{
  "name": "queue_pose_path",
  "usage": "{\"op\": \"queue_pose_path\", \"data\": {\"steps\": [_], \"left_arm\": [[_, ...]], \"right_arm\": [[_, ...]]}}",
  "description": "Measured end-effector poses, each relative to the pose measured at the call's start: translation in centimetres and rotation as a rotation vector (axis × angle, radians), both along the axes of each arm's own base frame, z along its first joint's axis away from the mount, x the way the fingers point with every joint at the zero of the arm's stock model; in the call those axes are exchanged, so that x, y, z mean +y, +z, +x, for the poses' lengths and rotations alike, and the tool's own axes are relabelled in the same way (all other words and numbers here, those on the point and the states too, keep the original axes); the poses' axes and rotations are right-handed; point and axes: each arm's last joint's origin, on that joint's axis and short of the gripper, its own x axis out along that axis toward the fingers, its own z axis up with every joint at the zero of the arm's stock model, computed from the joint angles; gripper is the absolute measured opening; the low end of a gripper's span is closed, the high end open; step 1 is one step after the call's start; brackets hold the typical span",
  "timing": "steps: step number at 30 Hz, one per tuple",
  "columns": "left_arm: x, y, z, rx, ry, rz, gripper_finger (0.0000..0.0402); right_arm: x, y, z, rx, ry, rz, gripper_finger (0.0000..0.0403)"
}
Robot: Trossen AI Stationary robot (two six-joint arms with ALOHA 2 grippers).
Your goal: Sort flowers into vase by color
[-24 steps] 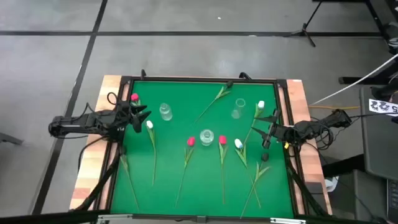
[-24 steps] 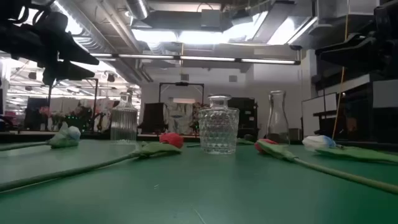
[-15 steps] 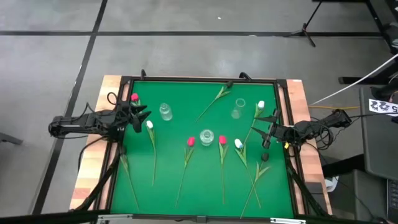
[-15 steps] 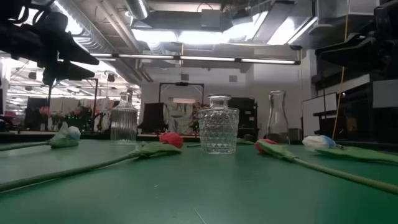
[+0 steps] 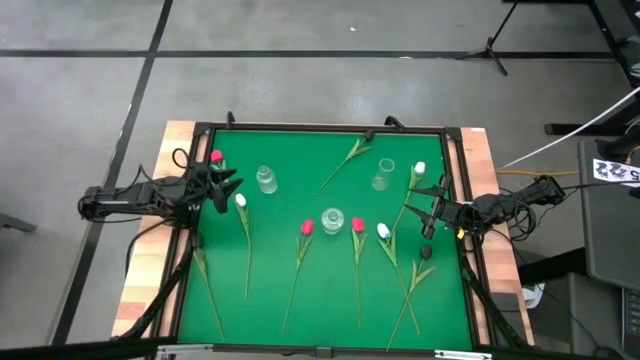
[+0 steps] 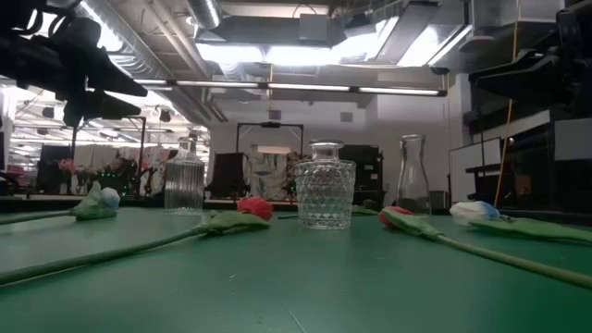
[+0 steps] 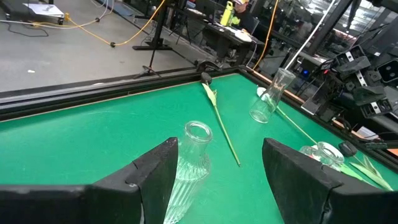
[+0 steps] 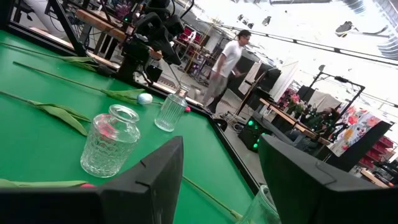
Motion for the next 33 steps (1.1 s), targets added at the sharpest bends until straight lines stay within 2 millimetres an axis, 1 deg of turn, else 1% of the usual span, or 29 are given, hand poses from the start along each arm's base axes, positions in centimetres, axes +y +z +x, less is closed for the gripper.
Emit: {"op": "queue_pose_path", "data": {"steps": [15, 18, 21, 26, 33], "left_arm": [[0.00, -0.01, 0.00, 0.000, 0.000, 0.000, 0.0230], [0.00, -0.01, 0.01, 0.001, 0.000, 0.000, 0.0230], [0.00, -0.01, 0.00, 0.000, 0.000, 0.000, 0.0230], [0.00, -0.01, 0.00, 0.000, -0.001, 0.000, 0.0230], [0.00, -0.01, 0.00, 0.000, -0.001, 0.000, 0.0230]], "right_arm": [[0.00, 0.12, -0.01, -0.013, 0.000, 0.005, 0.0209], [-0.02, 0.53, -0.06, -0.058, 0.001, 0.038, 0.0209], [0.02, 0.84, -0.09, -0.105, 0.028, 0.106, 0.0209], [0.03, 0.89, -0.09, -0.120, 0.039, 0.145, 0.0209], [0.00, 0.97, -0.11, -0.152, 0.040, 0.248, 0.0209]]}}
